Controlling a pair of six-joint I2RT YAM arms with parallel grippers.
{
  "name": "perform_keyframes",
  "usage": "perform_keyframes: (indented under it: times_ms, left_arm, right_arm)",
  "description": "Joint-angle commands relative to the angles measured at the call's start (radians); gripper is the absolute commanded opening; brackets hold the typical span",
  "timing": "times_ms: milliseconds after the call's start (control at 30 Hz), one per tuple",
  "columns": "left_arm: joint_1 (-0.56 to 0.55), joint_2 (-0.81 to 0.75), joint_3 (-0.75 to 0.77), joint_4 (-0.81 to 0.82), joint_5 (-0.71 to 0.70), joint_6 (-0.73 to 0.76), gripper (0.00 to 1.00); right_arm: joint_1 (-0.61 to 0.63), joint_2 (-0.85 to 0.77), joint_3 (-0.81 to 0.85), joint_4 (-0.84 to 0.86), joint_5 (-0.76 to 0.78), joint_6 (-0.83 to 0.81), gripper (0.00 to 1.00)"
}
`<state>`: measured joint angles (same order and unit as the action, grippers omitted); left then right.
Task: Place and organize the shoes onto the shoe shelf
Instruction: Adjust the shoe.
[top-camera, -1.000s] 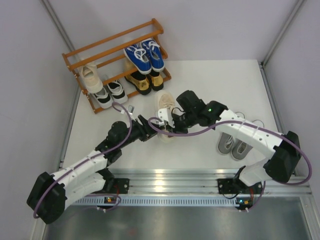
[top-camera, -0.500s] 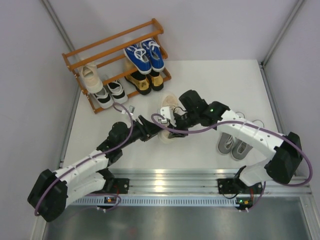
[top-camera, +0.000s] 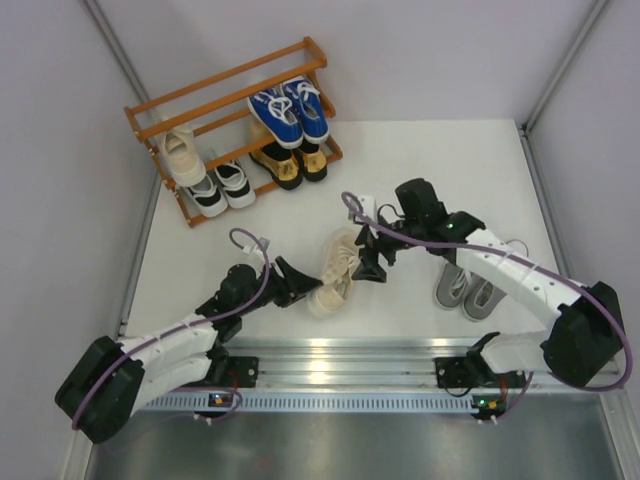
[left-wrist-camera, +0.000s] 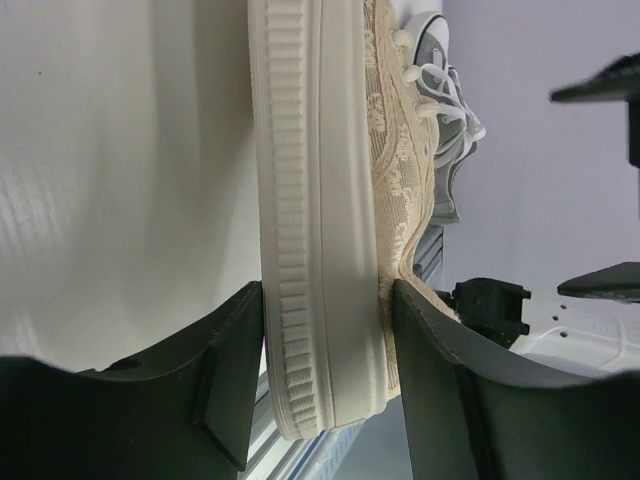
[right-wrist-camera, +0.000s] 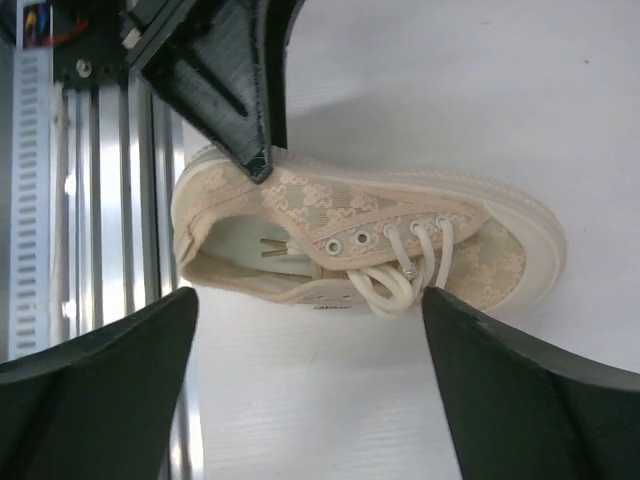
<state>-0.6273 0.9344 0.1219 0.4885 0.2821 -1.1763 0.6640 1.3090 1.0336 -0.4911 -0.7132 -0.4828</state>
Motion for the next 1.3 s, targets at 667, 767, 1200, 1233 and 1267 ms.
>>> perform_keyframes:
  times_ms: [667, 767, 1200, 1233, 1267]
  left_arm:
    - [-0.003, -0.08, 0.01, 0.441, 0.186, -0.031, 0.0]
    - [-0.003, -0.095, 0.033, 0.441, 0.192, -0.034, 0.0]
    - [-0.003, -0.085, 0.104, 0.472, 0.2, -0.042, 0.0]
    - [-0.003, -0.085, 0.108, 0.472, 0.197, -0.039, 0.0]
    - [-0.003, -0.082, 0.113, 0.467, 0.197, -0.04, 0.0]
  right_arm:
    - [-0.392, 0.108, -0.257, 0.74, -0.239, 0.967, 0.99]
    - [-0.392, 0.111, -0.276, 0.796, -0.272, 0.993, 0.99]
    - [-0.334, 0.121, -0.271, 1.043, -0.468, 1.202, 0.69]
    - [-0.333, 0.121, -0.261, 1.057, -0.473, 1.207, 0.61]
    - [-0.334, 0.121, -0.253, 1.06, -0.488, 1.211, 0.44]
